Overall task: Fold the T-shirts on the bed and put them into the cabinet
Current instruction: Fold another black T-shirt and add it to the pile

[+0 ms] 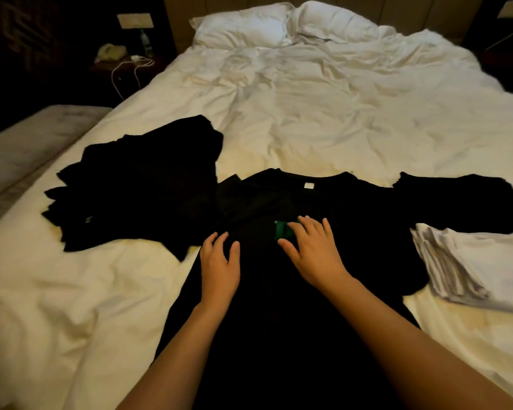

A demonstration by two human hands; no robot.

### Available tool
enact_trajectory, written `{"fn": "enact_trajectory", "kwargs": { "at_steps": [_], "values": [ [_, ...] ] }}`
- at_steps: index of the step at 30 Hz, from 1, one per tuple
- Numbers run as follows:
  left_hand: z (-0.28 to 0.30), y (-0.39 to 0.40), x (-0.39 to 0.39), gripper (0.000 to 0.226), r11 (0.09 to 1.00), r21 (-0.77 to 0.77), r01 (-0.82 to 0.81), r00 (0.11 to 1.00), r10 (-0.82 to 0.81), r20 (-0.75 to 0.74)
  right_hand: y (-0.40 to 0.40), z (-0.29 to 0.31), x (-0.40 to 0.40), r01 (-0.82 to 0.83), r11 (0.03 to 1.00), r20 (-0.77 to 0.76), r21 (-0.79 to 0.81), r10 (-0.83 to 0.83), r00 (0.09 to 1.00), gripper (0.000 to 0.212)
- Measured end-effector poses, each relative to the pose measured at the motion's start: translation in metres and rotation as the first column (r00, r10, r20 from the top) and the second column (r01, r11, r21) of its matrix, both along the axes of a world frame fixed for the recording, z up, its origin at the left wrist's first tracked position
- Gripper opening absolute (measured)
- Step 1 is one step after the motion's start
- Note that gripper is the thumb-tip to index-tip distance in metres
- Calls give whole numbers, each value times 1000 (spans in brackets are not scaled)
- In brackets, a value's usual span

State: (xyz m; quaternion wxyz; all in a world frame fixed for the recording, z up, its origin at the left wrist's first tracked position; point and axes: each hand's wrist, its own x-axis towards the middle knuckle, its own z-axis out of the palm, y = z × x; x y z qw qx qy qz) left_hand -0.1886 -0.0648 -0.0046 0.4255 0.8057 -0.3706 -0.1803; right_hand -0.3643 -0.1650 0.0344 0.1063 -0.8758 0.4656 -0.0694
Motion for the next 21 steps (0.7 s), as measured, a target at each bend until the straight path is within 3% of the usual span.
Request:
{"fn": "enact_trajectory", "kwargs": {
  "at_steps": [5, 11, 15, 18, 21],
  "values": [
    [-6, 3, 26, 30, 950, -213, -226, 973, 229, -14, -15, -2, 39, -58, 998, 26, 33, 58, 998, 56],
    [-14, 4, 66, 26, 935, -158, -319, 912, 258, -318, -43, -2, 93, -103, 994, 89, 22, 100, 991, 51],
    [-15, -9, 75, 25, 902, -161, -401, 872, 322, -369, -65, 2, 135, -103, 994, 134, 25, 99, 986, 50],
    [-15, -13, 80, 32, 838, -191, -512, 809, 395, -434, -80, 1, 167, -86, 996, 148, 22, 82, 986, 53],
    [-16, -13, 93, 39, 741, -178, -648, 670, 442, -596, -89, 1, 192, -76, 994, 178, 79, 61, 982, 55]
  ]
}}
